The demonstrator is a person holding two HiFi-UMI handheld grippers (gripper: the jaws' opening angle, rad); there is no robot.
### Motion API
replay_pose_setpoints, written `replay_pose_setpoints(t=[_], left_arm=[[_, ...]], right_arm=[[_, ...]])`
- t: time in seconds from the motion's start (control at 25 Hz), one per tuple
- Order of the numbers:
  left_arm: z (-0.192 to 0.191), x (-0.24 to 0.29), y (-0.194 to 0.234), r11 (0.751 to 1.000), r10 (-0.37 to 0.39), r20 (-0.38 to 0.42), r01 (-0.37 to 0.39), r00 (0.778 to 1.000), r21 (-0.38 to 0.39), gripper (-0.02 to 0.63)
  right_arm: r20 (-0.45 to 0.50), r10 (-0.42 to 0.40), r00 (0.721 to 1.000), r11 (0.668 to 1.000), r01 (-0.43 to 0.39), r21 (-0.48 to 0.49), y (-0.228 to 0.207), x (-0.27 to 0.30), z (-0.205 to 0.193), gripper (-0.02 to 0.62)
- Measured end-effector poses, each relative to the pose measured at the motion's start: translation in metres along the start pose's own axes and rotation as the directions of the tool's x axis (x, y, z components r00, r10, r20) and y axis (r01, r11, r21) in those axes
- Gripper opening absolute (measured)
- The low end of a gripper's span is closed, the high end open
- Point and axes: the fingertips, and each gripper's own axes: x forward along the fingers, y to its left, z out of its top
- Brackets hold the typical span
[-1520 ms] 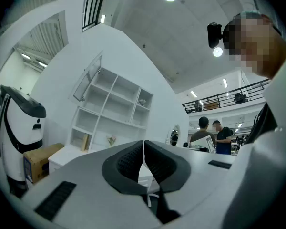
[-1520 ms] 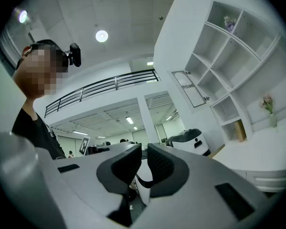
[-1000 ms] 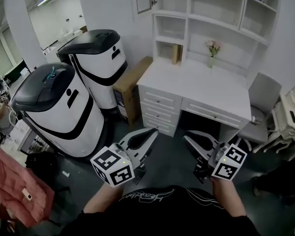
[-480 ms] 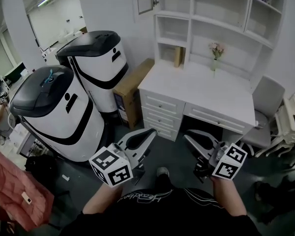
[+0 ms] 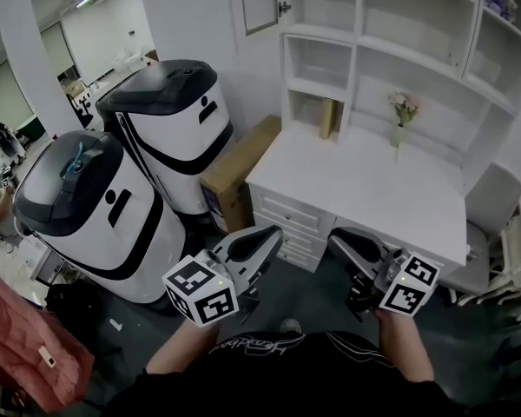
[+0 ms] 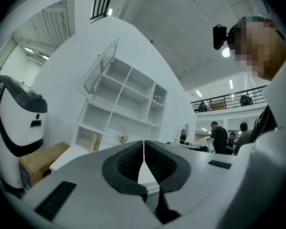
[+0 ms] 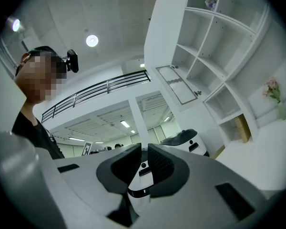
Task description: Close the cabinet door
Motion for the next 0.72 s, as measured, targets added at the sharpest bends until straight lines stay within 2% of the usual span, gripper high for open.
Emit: replay_pose_setpoints(t=[0.12,0.28,0.52,0.72], left_arm=[[0.016,0.040,0.029,0.999,-0.015,0.010,0.014,1.000,0.029,0.028],[0.038,0.079,0.066,0.999,0.005,0.029,-0.007,1.000,0.044,0.028],[0.058,0.094,0.113,0.996,0.054,0.067,-0.059,0.996,0.069,0.028],[0.065,0.100,0.147,0.996,0.075,0.063,-0.077,0.995,0.034,0.028]], right_arm=[[0.009,0.009,1.000,1.000,-0.008,-0.030,-0.042,0.017,0.026,0.064],[0.013,0.035,0.999,0.999,-0.034,-0.038,-0.089,0.043,0.051,0.064],[0.011,0.073,0.997,0.996,-0.073,-0.042,-0.125,0.076,0.064,0.064],[0.004,0.094,0.996,0.995,-0.094,-0.021,-0.141,0.104,0.062,0.064]])
